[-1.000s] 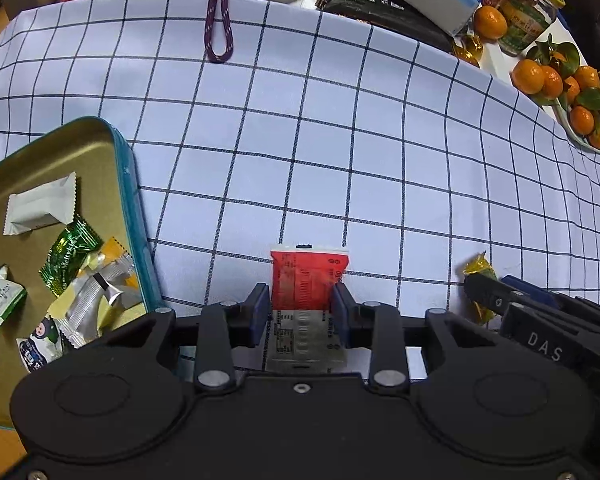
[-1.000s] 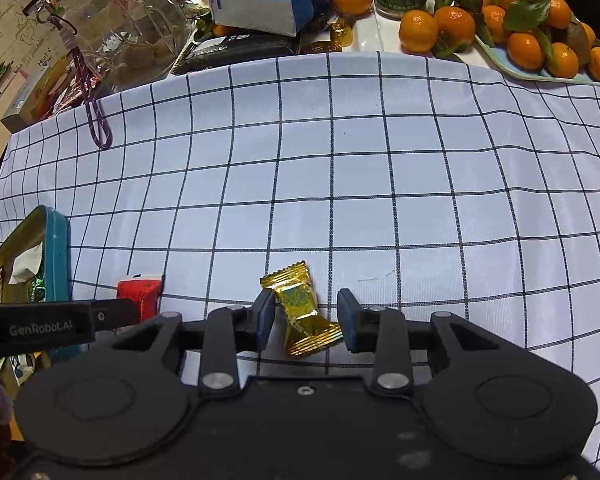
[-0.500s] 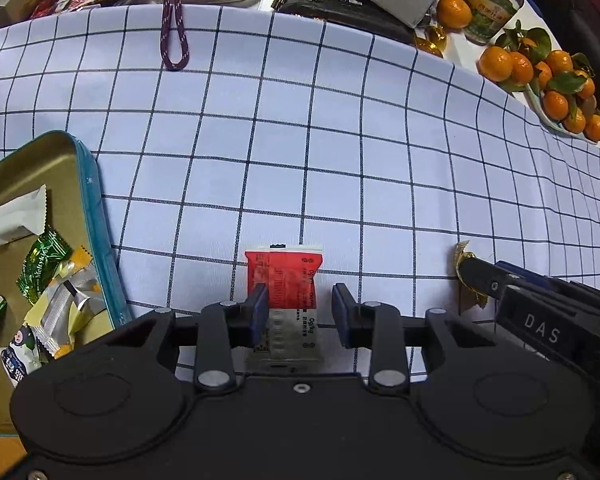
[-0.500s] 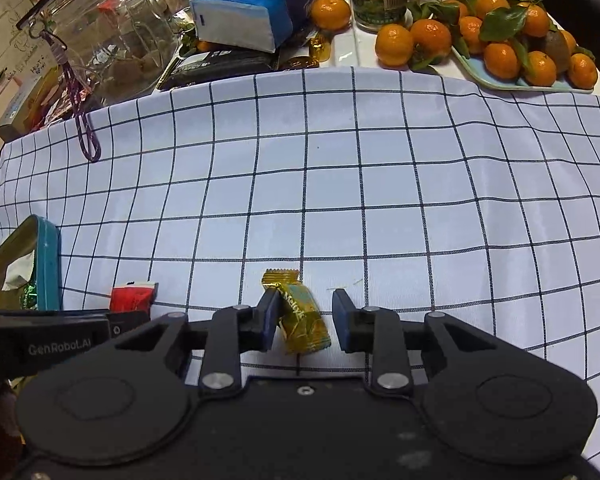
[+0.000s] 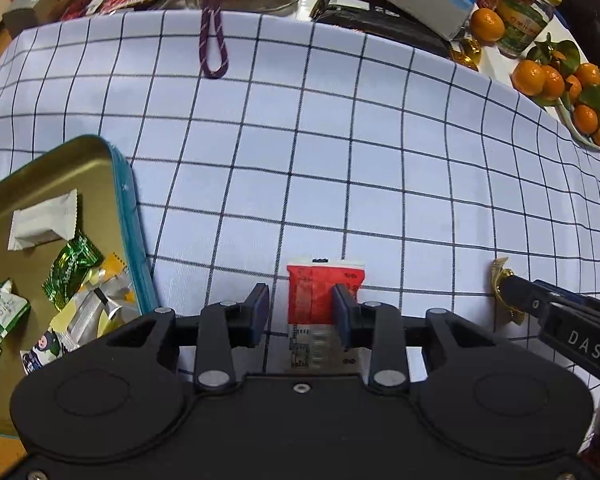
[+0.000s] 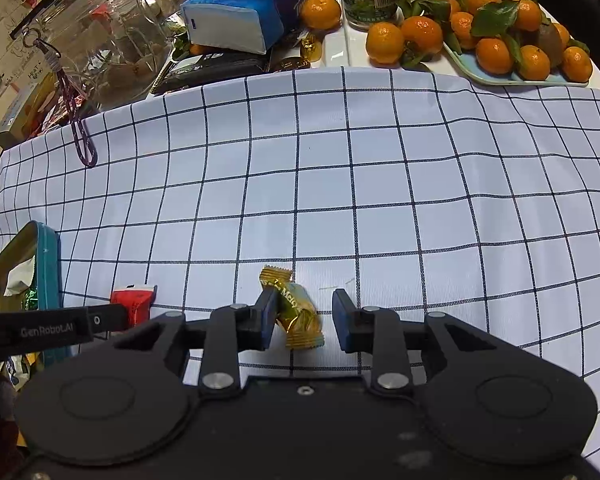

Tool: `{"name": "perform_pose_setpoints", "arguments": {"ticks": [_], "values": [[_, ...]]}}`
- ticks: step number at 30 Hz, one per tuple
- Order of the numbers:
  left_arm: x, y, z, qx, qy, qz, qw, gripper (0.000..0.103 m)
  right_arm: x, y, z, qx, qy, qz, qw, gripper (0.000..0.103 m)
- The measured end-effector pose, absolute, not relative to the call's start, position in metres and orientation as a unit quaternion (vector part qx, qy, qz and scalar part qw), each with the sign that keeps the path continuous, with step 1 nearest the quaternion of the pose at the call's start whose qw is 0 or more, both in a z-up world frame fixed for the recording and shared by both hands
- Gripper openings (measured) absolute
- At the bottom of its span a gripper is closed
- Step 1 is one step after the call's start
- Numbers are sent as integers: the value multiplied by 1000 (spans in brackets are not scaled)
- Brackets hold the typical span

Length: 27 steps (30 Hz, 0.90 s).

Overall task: Organize snacks
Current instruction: 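Grasp the red-white packet with the left tool while the right tool approaches the gold candy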

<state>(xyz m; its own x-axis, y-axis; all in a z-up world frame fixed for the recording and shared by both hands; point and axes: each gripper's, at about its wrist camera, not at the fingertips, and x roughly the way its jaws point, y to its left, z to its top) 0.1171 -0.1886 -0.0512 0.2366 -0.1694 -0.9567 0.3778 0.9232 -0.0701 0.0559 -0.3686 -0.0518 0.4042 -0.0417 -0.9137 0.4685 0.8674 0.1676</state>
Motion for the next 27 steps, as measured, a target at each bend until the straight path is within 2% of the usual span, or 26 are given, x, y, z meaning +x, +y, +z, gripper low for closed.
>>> {"name": "perform_pose_setpoints", "arguments": {"ticks": [8, 11, 18, 27], "values": [[104, -217, -62, 125, 594, -208, 767, 52, 54, -369, -52, 208, 520, -160, 813, 31], [98, -221, -62, 142, 585, -205, 771, 51, 52, -371, -51, 212, 520, -164, 811, 31], [99, -223, -60, 106, 609, -229, 752, 52, 43, -389, -44, 224, 513, -183, 808, 31], [99, -228, -63, 113, 610, -234, 749, 52, 20, -436, -50, 296, 504, -235, 777, 32]]}}
